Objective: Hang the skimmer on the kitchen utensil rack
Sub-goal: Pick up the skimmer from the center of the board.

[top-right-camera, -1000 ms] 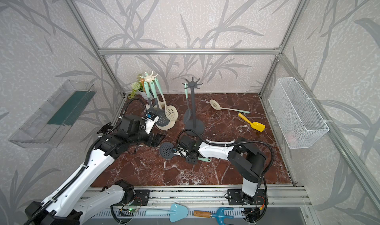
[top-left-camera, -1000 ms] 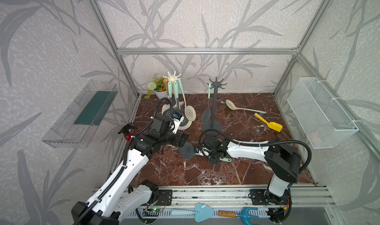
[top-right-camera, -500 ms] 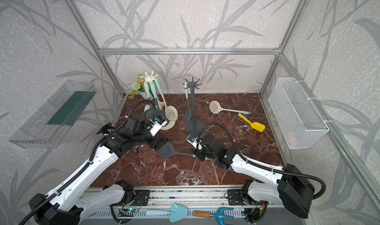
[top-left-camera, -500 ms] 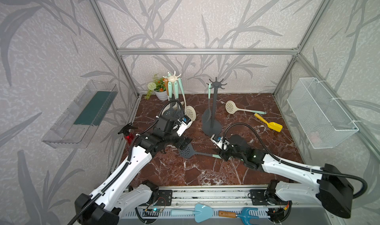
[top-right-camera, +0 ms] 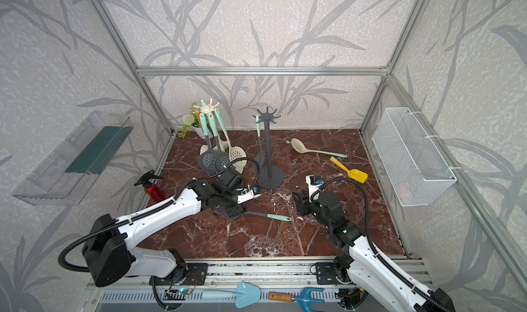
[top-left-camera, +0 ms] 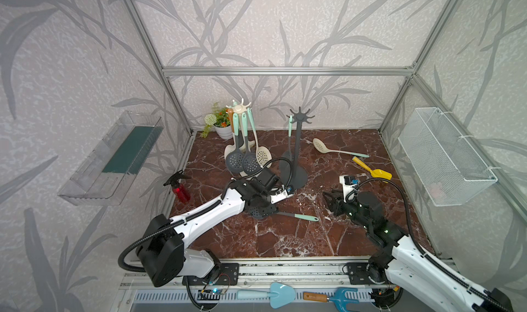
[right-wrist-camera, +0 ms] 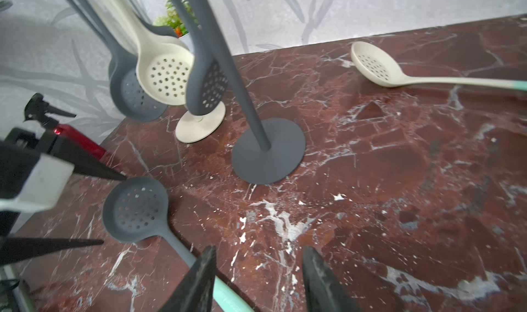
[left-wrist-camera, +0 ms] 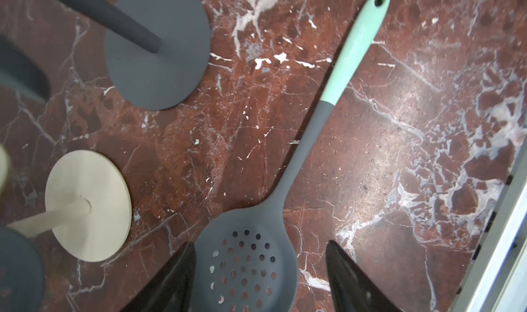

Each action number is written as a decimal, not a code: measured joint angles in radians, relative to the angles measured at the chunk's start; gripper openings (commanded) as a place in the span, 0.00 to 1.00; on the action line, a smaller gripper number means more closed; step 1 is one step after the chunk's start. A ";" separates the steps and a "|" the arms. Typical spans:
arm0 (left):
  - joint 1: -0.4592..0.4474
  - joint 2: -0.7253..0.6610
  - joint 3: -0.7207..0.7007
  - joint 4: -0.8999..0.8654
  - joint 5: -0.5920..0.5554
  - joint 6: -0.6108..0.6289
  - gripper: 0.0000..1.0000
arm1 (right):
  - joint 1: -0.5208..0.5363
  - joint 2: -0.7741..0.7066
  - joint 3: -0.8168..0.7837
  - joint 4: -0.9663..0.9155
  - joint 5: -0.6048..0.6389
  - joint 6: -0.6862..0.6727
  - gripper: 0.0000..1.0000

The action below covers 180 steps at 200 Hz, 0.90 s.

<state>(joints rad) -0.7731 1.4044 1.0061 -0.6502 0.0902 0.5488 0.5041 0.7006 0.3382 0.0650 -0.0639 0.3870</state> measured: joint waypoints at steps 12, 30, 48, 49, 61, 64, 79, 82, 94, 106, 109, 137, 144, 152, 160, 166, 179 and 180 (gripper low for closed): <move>-0.027 0.043 0.012 -0.004 -0.023 0.009 0.66 | -0.046 -0.010 -0.015 -0.013 -0.031 0.032 0.50; -0.065 0.116 0.042 -0.025 -0.060 0.009 0.63 | -0.087 -0.016 -0.020 -0.033 -0.068 0.060 0.50; -0.093 0.184 0.072 -0.035 -0.094 0.006 0.59 | -0.097 -0.030 -0.020 -0.039 -0.097 0.075 0.50; -0.095 0.190 0.074 -0.035 -0.095 0.004 0.59 | -0.098 -0.031 -0.020 -0.039 -0.099 0.075 0.50; -0.107 0.227 0.088 -0.040 -0.110 0.001 0.55 | -0.098 -0.044 -0.020 -0.040 -0.116 0.081 0.50; -0.110 0.238 0.092 -0.040 -0.113 -0.001 0.54 | -0.098 -0.048 -0.020 -0.041 -0.121 0.081 0.50; -0.116 0.270 0.101 -0.042 -0.122 -0.007 0.53 | -0.099 -0.069 -0.020 -0.042 -0.130 0.084 0.50; -0.116 0.277 0.102 -0.042 -0.123 -0.010 0.54 | -0.099 -0.073 -0.020 -0.044 -0.132 0.084 0.49; -0.117 0.292 0.103 -0.042 -0.124 -0.011 0.53 | -0.100 -0.089 -0.020 -0.050 -0.133 0.083 0.50; -0.118 0.306 0.103 -0.043 -0.124 -0.011 0.53 | -0.103 -0.103 -0.019 -0.063 -0.134 0.080 0.50; -0.118 0.311 0.103 -0.043 -0.124 -0.012 0.53 | -0.103 -0.106 -0.019 -0.066 -0.134 0.079 0.50; -0.118 0.354 0.104 -0.040 -0.127 -0.022 0.52 | -0.104 -0.134 -0.017 -0.101 -0.135 0.073 0.50; -0.118 0.367 0.105 -0.039 -0.128 -0.025 0.51 | -0.104 -0.139 -0.015 -0.106 -0.137 0.073 0.50; -0.118 0.382 0.107 -0.036 -0.131 -0.026 0.50 | -0.104 -0.145 -0.013 -0.109 -0.140 0.072 0.50; -0.118 0.396 0.108 -0.034 -0.133 -0.028 0.48 | -0.104 -0.150 -0.010 -0.114 -0.141 0.069 0.50; -0.118 0.404 0.117 -0.038 -0.135 -0.029 0.46 | -0.104 -0.153 -0.006 -0.118 -0.144 0.068 0.50; -0.118 0.415 0.129 -0.026 -0.138 -0.032 0.43 | -0.104 -0.157 0.003 -0.130 -0.148 0.064 0.49; -0.118 0.415 0.129 -0.026 -0.138 -0.031 0.43 | -0.104 -0.157 0.003 -0.130 -0.148 0.064 0.50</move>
<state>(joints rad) -0.8909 1.8198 1.1355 -0.6758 -0.0483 0.5175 0.4000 0.5434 0.3416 -0.0654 -0.2115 0.4507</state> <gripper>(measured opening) 0.449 0.498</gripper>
